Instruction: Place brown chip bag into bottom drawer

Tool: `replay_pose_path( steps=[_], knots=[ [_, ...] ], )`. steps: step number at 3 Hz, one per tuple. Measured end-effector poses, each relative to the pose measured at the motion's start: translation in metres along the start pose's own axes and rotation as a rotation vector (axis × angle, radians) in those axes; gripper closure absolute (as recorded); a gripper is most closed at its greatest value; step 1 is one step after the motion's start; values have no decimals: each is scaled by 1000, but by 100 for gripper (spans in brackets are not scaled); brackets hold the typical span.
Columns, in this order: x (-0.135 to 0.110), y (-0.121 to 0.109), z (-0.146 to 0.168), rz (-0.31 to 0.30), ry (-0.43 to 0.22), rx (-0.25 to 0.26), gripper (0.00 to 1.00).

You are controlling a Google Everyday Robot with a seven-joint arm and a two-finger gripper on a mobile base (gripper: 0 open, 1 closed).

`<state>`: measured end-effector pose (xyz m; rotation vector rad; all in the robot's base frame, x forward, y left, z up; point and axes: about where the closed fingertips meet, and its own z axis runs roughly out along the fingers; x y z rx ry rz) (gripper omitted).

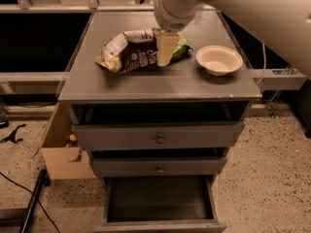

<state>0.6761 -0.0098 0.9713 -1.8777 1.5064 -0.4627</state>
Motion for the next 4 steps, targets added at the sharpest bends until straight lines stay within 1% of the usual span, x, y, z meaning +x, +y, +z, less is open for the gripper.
replay_pose_path(
  steps=[1,2,3,4],
  knots=[
    [-6,-14,24,-26,-4,1,0],
    [-16,-24,54,14,-73,-21,0],
    [-22,-26,71,41,-108,-47,0],
    [-30,-18,88,66,-140,-87,5]
  ],
)
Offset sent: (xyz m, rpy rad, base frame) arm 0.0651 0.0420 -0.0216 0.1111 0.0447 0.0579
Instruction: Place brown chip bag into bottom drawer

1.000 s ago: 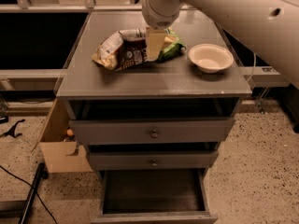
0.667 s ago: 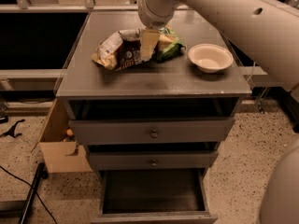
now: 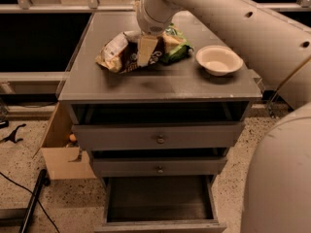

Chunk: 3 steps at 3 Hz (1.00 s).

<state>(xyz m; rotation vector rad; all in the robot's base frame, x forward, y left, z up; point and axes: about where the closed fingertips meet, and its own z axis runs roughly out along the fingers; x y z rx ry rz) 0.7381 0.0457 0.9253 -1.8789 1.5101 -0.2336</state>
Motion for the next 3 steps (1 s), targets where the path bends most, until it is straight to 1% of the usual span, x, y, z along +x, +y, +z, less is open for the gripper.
replay_pose_path(
  steps=[2,3],
  knots=[
    [-9,15,31,20,-26,-62,11],
    [-9,16,31,20,-26,-62,34]
  ],
)
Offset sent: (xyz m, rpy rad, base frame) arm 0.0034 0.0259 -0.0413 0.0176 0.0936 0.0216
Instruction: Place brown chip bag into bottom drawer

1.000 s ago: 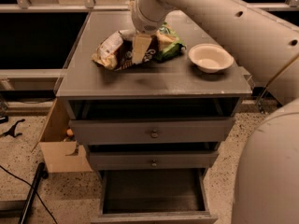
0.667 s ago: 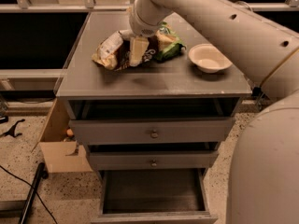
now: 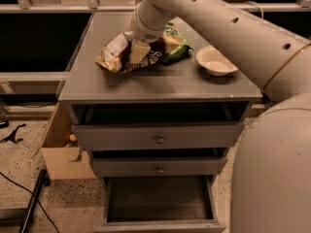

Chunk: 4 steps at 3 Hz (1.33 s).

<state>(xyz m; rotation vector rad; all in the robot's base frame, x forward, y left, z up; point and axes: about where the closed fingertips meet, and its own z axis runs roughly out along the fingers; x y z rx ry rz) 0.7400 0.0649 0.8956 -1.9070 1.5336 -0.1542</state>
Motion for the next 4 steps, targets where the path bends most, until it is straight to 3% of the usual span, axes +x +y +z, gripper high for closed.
replay_pose_path(
  steps=[1,2,3,4],
  knots=[
    [0,0,0,0,0,0,65],
    [0,0,0,0,0,0,88],
    [0,0,0,0,0,0,100],
    [-7,-1,-18,-10,-20,12,100]
  ],
)
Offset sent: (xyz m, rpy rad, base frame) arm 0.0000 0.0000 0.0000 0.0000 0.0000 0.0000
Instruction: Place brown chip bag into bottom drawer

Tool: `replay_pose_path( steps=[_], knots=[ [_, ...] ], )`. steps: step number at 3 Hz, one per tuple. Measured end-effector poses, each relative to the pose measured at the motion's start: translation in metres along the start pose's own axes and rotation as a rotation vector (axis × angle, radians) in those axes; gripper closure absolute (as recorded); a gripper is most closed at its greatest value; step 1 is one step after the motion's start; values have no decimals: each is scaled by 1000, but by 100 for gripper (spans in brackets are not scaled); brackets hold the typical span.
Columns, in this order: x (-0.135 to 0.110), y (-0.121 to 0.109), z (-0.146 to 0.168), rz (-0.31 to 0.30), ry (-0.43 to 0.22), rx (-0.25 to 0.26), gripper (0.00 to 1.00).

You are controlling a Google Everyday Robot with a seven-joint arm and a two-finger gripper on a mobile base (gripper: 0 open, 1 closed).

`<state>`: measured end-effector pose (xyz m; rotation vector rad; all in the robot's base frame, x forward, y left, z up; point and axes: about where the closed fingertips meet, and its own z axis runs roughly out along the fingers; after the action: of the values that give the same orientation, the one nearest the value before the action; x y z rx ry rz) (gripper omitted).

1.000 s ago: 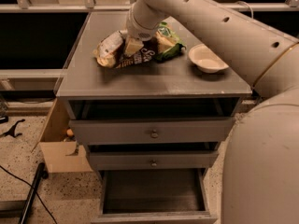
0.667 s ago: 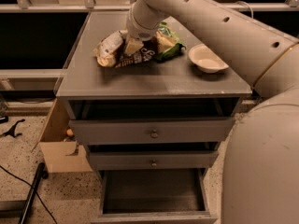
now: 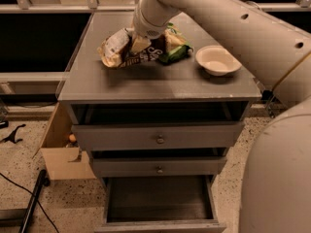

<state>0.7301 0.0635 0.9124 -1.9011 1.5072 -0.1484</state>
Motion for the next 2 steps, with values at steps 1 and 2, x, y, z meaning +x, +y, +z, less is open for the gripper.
replay_pose_path(
  steps=[1,2],
  knots=[
    [-12,4,-49,-8,-22,18,100],
    [-16,15,-85,-1,-21,26,100]
  ],
)
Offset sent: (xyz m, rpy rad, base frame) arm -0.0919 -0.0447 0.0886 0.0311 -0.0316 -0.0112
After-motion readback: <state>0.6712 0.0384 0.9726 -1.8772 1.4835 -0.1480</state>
